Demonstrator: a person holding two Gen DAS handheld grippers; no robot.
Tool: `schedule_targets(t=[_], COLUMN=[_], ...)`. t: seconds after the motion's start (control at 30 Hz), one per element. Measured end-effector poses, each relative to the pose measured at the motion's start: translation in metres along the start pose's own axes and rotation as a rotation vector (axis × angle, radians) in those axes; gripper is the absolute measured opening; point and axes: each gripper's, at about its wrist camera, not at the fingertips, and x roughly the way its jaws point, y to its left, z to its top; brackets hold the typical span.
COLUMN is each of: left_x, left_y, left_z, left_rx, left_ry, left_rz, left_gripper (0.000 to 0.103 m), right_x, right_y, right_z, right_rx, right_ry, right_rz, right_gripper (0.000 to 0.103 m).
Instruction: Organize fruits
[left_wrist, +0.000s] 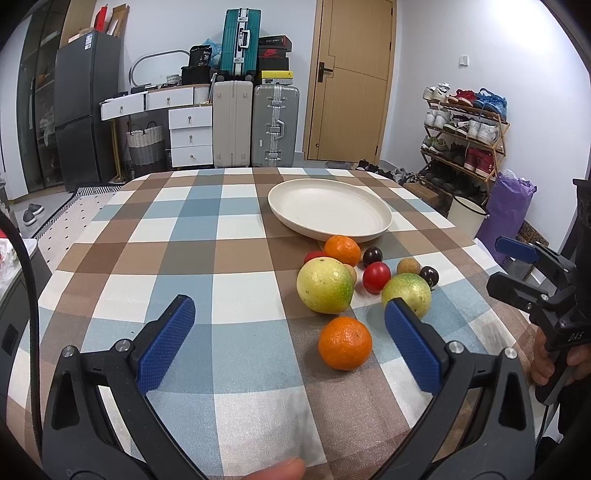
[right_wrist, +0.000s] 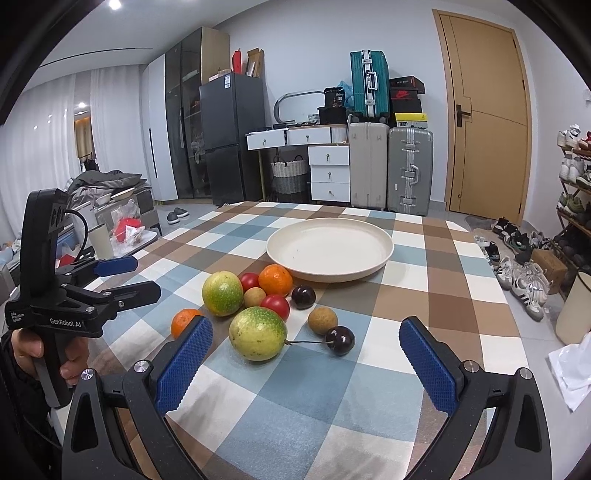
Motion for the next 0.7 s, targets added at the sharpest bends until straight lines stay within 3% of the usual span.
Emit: schedule_targets(t=[0.7], left_x=[-0.0011], left_y=[-0.0019], left_z=[0.003], left_rx=[0.014], left_ry=[0.009], left_rz=[0.003], left_gripper=[0.102], right_x=[0.0023], right_y=[-0.0076], right_z=[0.0004], right_rx=[0.038], right_ry=[0.017], right_rz=[-0.033], right_gripper=[0.103])
